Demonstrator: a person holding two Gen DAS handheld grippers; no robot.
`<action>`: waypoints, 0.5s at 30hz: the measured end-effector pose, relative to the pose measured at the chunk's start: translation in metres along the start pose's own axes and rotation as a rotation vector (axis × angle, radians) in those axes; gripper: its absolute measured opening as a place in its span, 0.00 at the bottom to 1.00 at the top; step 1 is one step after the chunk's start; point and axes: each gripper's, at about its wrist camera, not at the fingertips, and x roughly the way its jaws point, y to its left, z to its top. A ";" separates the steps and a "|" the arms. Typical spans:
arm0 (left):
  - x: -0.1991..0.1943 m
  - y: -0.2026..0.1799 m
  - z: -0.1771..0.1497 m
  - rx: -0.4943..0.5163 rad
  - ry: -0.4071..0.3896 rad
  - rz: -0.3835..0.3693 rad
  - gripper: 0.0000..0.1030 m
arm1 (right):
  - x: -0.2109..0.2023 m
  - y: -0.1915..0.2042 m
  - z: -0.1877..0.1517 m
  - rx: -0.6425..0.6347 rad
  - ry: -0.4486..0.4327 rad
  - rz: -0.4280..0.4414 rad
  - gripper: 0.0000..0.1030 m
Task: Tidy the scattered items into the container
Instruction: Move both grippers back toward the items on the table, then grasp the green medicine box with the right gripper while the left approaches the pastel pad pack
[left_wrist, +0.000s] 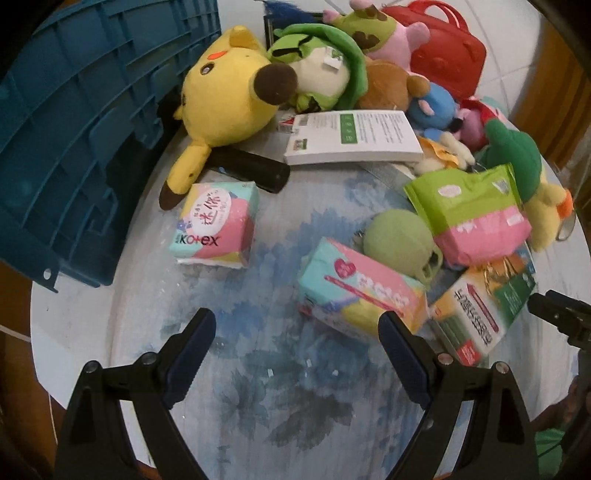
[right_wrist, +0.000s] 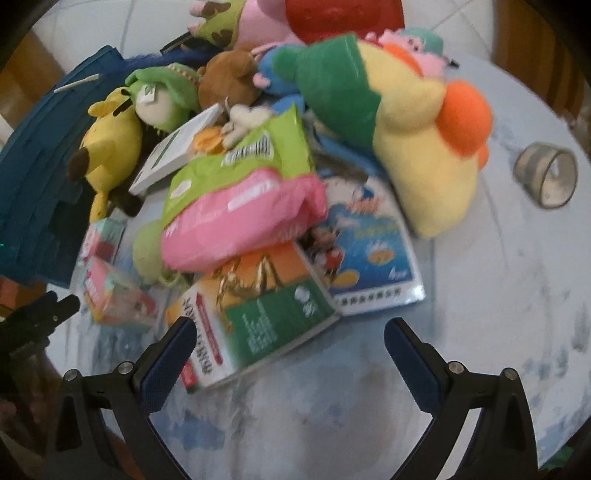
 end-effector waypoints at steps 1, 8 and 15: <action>0.000 -0.001 0.000 0.009 0.000 -0.009 0.88 | 0.001 0.000 -0.003 0.011 0.005 0.003 1.00; 0.020 -0.004 0.013 0.119 0.005 -0.066 0.88 | 0.006 0.007 -0.017 0.116 0.002 0.017 0.91; 0.027 0.008 0.027 0.190 -0.005 -0.129 0.88 | 0.031 0.010 -0.023 0.290 0.005 0.020 0.54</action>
